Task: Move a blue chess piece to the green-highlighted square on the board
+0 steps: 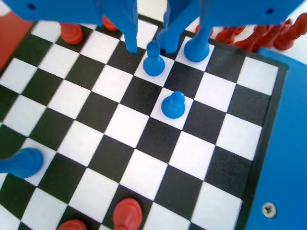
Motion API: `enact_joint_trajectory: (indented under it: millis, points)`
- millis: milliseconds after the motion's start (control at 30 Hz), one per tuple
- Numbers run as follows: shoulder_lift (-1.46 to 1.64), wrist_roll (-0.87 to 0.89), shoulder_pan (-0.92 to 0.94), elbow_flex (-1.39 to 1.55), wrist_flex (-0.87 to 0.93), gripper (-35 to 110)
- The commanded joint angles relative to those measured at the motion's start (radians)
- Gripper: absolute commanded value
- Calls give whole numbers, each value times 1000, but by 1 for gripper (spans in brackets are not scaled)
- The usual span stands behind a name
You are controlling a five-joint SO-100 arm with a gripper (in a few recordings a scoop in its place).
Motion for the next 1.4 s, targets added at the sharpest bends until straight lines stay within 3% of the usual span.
enact_joint_trajectory:
  millis: [0,1133,1367]
  points:
    - [21,-12,8,-48,-8,9]
    - [3,-21,-2,63,-110,9]
    - [5,-26,-5,74,-126,3]
